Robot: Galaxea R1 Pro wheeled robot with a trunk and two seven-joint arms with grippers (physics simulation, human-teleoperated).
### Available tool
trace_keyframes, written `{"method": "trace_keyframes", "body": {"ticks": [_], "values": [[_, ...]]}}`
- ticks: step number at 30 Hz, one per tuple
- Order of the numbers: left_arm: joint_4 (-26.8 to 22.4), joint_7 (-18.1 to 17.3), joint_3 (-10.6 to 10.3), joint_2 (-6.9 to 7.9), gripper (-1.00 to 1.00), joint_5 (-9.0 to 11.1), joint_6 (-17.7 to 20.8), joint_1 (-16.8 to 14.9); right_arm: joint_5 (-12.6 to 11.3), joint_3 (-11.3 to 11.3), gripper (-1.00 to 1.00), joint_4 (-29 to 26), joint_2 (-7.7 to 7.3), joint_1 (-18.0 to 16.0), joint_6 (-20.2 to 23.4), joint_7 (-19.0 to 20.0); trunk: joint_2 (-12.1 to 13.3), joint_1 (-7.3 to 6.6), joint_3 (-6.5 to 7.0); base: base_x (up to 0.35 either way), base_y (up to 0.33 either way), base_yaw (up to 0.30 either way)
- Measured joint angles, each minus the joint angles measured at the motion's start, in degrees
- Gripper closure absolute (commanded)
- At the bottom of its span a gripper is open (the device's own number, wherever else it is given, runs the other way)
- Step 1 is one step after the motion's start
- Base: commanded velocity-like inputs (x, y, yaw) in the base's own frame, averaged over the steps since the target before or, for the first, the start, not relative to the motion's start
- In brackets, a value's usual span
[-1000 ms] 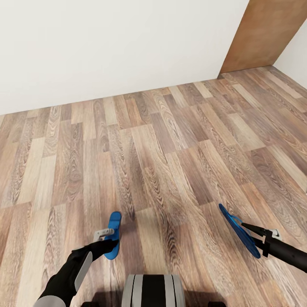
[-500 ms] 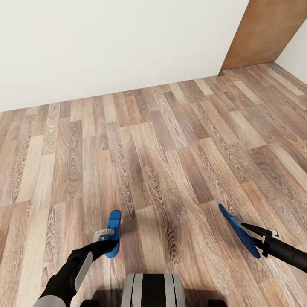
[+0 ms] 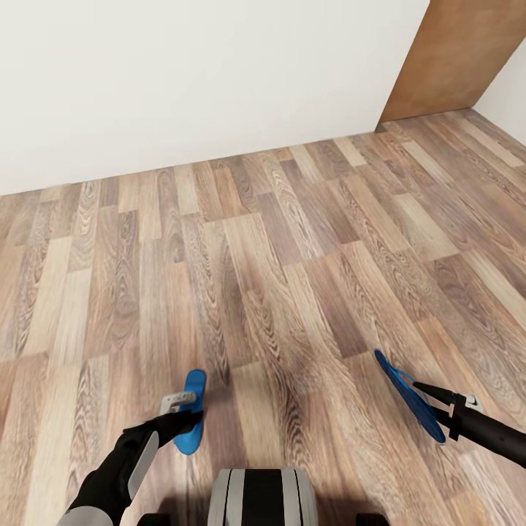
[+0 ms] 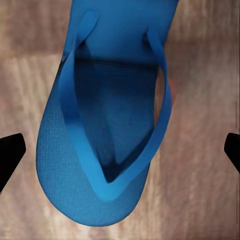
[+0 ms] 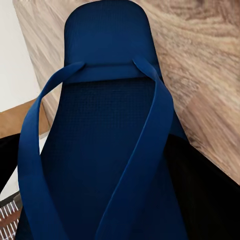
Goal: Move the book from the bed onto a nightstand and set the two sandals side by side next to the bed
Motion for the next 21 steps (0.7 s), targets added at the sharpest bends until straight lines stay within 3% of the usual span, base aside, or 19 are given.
{"method": "trace_keyframes", "body": {"ticks": [17,21], "values": [[0.0,0.2,0.0,-0.07,-1.00,-0.2,-0.1,0.0,0.0,0.0,1.00,0.0,0.00,0.0,0.0,0.0,0.0,0.02,0.00,0.042,-0.012,0.000],[0.0,2.9,-0.2,-1.32,-1.00,-0.1,-0.1,0.0,0.0,0.0,1.00,0.0,0.03,0.0,0.0,0.0,0.0,0.02,0.00,0.000,0.000,0.000]]}}
